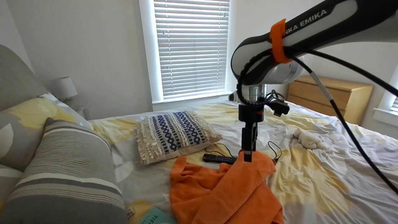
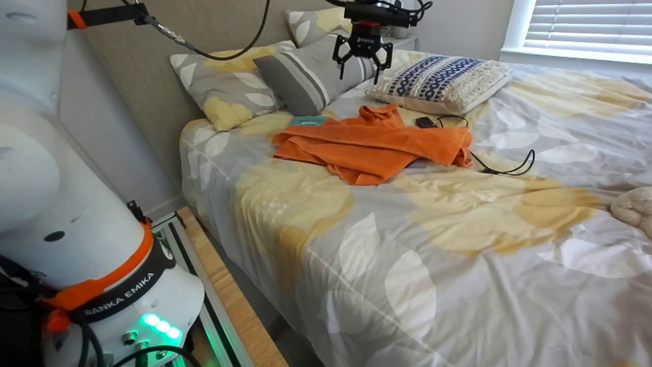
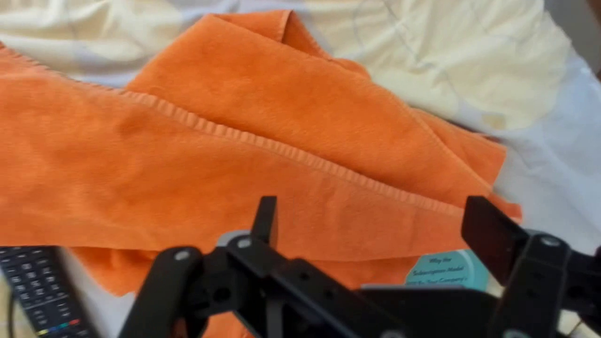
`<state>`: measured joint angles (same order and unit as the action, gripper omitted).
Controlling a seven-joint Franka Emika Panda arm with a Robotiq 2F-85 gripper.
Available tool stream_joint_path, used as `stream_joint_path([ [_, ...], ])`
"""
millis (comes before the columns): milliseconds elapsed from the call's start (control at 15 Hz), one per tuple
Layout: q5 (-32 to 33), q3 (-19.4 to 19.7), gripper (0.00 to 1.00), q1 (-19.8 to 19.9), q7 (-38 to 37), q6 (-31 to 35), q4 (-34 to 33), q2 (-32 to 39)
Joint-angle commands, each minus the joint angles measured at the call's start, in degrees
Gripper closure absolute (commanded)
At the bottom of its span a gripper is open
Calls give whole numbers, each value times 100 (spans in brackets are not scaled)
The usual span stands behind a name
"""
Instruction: Fold the towel in half from right to left.
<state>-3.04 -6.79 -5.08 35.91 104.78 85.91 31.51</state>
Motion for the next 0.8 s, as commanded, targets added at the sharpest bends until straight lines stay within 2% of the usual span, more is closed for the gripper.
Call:
stream_joint_path([
  [0,-28,67,0,240,-592,939,805,-604],
  [67,48,-52,0,229,-300,457,208,-210],
  [267,35,-17,0,336,-452,744,484,-426],
  [733,34,-21,0,320,-515,771,575,-472],
])
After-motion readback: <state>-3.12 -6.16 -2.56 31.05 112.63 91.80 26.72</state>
